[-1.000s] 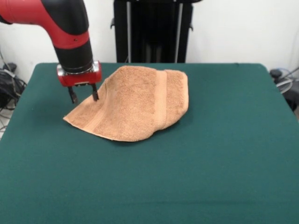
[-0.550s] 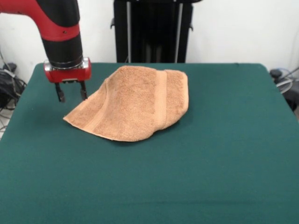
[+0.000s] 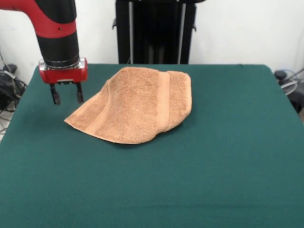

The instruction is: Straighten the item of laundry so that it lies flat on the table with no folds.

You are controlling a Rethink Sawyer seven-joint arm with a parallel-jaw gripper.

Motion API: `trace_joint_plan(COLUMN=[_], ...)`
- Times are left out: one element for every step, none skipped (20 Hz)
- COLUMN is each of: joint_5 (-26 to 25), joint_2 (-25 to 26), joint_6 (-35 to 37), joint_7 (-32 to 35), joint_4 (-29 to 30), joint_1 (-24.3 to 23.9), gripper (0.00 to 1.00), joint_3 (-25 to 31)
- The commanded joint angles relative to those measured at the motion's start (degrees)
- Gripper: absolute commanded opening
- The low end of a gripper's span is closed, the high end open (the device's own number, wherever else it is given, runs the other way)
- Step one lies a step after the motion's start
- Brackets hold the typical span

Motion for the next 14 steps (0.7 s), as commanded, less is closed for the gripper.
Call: trace_joint_plan(joint_5=[-2.5,-2.4,-2.4,-2.5,-2.6,-2.6,-2.5,-2.3,-2.3,-2.3,-2.3,-2.3,-2.4,-2.4], joint_2=[1.0,1.3,1.6,2.3,3.4,3.9,4.0,3.9,3.7,3.8,4.0,4.3,4.5,4.9], joint_6=[-6.3,-6.0,-5.8,-6.4,-6.6,-6.7,-6.4,-6.0,-6.1,-6.4,-6.5,-6.8,-7.5,-7.8], joint_7=[1.8,1.9,2.0,2.0,1.5,1.2,1.1,1.1,1.3,1.6,1.9,2.3,2.8,3.2], joint_4=[4.2,4.0,3.8,3.6,3.2,2.9,2.9,3.0,3.2,3.6,3.7,3.9,4.4,4.6], joint_1=[-0.1,0.3,0.7,0.7,0.5,0.5,0.5,0.5,0.5,0.5,0.7,0.8,0.8,0.8], gripper=[1.0,1.0,1.0,1.0,1.0,1.0,1.0,1.0,1.0,1.0,1.0,1.0,1.0,1.0], joint_3=[4.5,4.3,4.0,4.1,4.4,4.6,4.5,4.3,4.2,4.0,3.8,3.7,3.5,3.4])
